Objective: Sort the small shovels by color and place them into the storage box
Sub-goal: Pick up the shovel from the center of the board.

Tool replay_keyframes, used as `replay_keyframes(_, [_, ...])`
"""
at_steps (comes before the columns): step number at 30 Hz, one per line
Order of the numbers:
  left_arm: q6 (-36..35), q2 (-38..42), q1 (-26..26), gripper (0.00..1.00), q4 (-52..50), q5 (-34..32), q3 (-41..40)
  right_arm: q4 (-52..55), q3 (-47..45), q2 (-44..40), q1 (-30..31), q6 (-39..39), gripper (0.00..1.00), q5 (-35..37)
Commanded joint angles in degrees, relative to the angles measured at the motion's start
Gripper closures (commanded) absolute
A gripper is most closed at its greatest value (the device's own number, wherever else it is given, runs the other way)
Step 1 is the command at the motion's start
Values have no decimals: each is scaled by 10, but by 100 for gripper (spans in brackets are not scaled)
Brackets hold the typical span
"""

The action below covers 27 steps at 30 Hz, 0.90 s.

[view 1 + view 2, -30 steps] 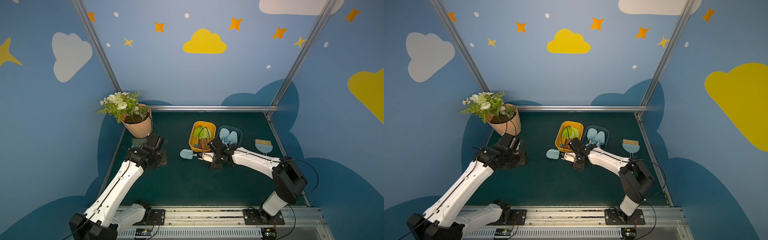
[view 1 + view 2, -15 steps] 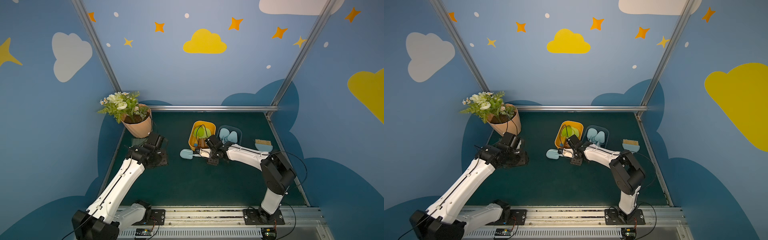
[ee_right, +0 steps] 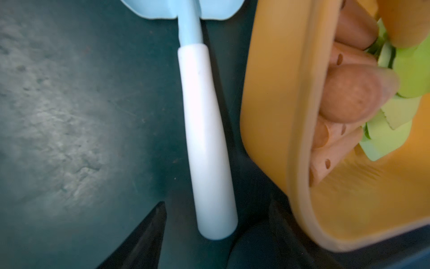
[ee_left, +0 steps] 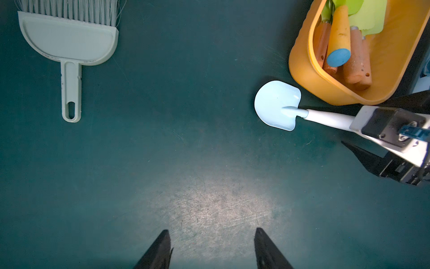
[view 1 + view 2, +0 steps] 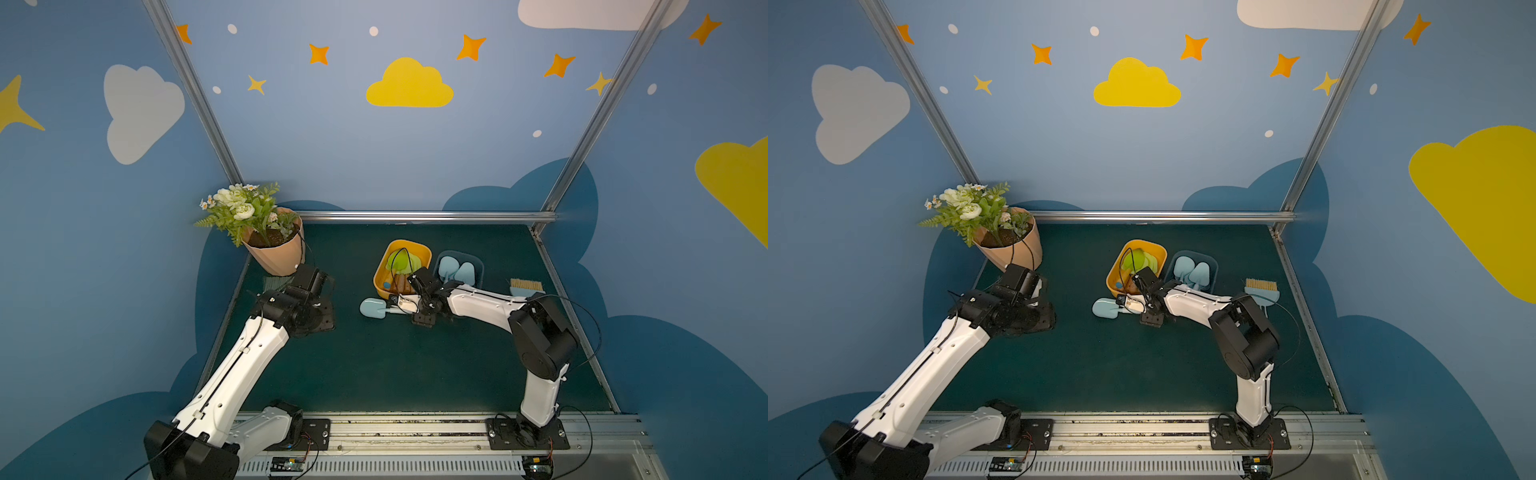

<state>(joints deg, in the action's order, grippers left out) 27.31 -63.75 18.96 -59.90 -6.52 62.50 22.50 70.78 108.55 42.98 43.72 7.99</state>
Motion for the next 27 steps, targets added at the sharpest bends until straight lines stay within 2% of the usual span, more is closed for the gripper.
replay_keyframes(1, [-6, 3, -4, 51, -1, 4, -2, -14, 20, 13, 3, -9, 31, -14])
replay_keyframes(11, [-7, 12, -6, 51, -4, -1, 1, 37, 24, 6, 11, -54, 46, -47])
replay_keyframes(27, [-9, 25, -9, 51, -15, -7, 0, 86, 11, -5, 15, -101, 56, -94])
